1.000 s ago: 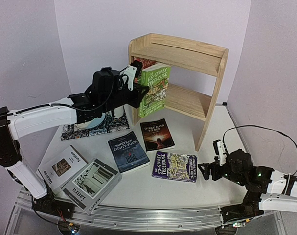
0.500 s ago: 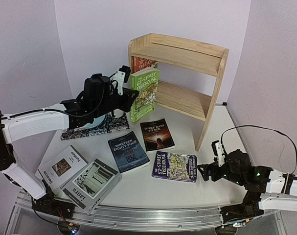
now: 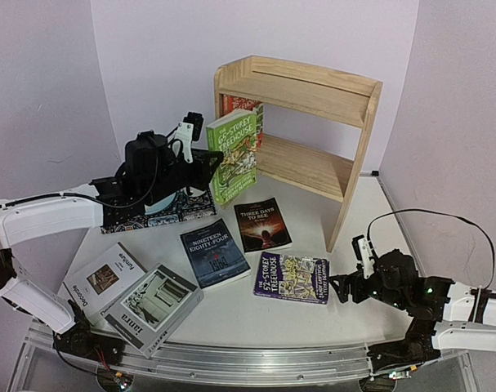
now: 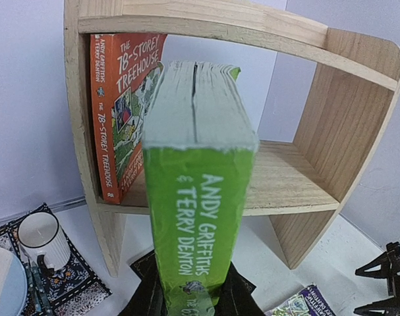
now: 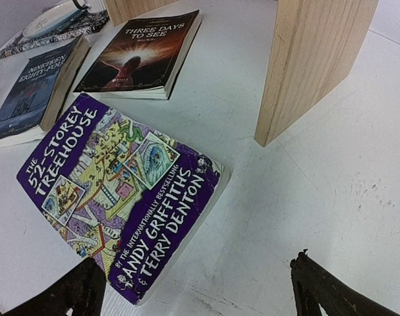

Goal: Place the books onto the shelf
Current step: Place the book on the shelf.

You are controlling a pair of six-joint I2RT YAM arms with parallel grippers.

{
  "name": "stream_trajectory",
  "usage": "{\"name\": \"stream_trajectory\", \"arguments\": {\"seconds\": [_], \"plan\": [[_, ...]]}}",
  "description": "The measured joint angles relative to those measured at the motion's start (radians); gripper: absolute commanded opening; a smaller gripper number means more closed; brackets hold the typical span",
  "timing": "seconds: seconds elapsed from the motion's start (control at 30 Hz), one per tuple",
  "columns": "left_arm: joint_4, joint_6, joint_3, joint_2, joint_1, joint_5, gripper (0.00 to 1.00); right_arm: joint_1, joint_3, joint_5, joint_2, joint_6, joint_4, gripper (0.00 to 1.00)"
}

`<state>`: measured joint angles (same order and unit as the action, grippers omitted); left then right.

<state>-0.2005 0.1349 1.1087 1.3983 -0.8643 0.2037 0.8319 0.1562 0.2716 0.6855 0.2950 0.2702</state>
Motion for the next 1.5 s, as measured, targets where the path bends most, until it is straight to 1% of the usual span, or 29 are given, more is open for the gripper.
{"name": "stream_trajectory", "arguments": {"seconds": [0.13, 0.43, 0.77, 1.5], "plan": [[-0.029, 0.008, -0.025, 0.0, 0.007, -0.019, 0.0, 0.0, 0.0, -0.002, 0.006, -0.001, 0.0, 0.98], [-0.096, 0.014, -0.019, 0.017, 0.037, -0.052, 0.0, 0.0, 0.0, -0.003, 0.006, -0.003, 0.0, 0.98], [-0.095, -0.018, 0.033, 0.096, 0.041, -0.074, 0.0, 0.0, 0.0, -0.003, 0.006, -0.003, 0.0, 0.98], [-0.097, -0.066, 0.101, 0.118, 0.043, -0.082, 0.0, 0.0, 0.0, -0.003, 0.006, -0.003, 0.0, 0.98]]}}
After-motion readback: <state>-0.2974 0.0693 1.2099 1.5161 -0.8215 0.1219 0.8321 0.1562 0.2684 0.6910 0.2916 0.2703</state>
